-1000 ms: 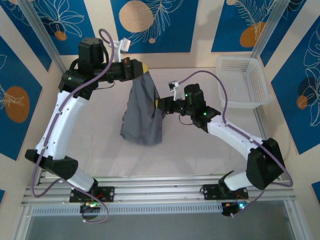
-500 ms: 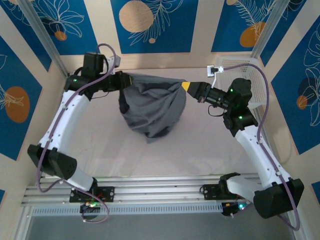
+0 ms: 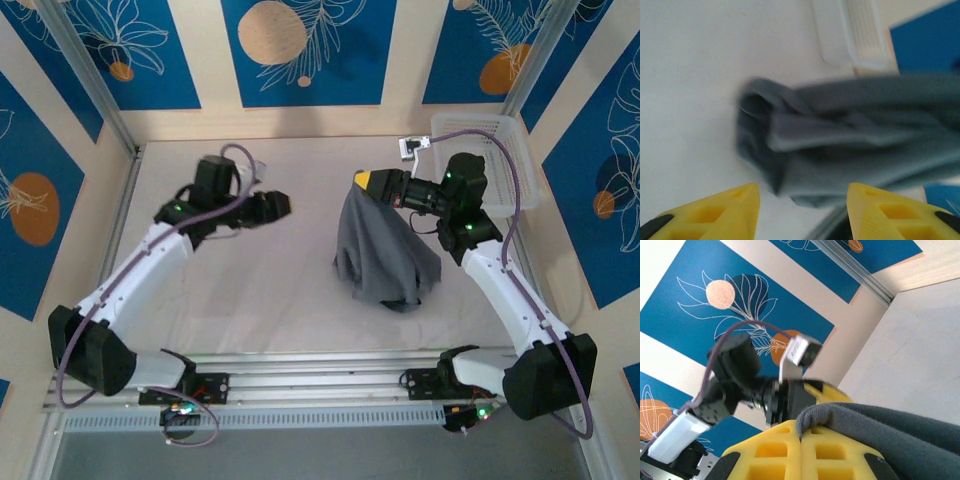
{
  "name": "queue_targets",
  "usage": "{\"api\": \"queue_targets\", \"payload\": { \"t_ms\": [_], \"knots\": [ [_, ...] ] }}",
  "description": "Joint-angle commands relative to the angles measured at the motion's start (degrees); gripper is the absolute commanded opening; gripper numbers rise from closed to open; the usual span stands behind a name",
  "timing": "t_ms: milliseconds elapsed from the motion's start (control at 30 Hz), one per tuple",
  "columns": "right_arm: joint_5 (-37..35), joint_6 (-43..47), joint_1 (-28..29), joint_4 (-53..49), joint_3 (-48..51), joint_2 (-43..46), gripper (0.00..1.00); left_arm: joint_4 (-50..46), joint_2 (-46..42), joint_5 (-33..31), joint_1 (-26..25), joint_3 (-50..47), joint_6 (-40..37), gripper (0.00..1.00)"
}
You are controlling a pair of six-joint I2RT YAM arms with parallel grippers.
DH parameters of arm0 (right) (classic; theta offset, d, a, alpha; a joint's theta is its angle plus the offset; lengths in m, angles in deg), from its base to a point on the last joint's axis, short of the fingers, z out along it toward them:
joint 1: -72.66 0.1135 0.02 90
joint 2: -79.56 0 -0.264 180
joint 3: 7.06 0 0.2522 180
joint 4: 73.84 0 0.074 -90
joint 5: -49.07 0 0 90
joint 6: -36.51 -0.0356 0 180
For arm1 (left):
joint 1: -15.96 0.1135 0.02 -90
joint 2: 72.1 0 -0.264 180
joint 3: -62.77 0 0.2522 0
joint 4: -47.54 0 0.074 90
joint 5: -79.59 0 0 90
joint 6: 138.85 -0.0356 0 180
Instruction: Fold the inside-out t-shirt
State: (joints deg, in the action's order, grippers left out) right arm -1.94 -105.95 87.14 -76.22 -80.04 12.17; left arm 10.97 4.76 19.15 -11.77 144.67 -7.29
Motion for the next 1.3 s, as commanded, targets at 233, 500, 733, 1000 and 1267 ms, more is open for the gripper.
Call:
{"api": "queue_targets", "payload": {
  "t_ms": [233, 500, 733, 1000, 1267],
  "knots": [
    [4.6, 6.3, 4.0, -1.9, 1.7, 2.1, 0.0, 37.9, 9.7, 2.4, -7.0, -6.0, 31.3, 0.9],
    [2.3, 7.2, 4.3, -2.1, 6.3, 5.4, 0.0, 45.4, 13.5, 4.1, -9.4, -7.3, 36.9, 0.8],
    [-3.4, 5.1, 1.3, -1.7, 14.5, 9.1, 0.0, 37.9, 10.4, 1.3, -9.5, -7.4, 29.9, 0.0],
    [-12.6, 10.8, 1.6, -6.1, 32.4, 16.8, 0.01, 13.8, 5.9, -10.7, -9.7, 1.4, 2.0, 0.0],
    [-35.0, 3.7, 2.4, -29.7, 35.2, 15.5, 0.04, 0.7, 10.9, -15.3, -11.4, -1.1, -1.3, 0.58]
  ]
}}
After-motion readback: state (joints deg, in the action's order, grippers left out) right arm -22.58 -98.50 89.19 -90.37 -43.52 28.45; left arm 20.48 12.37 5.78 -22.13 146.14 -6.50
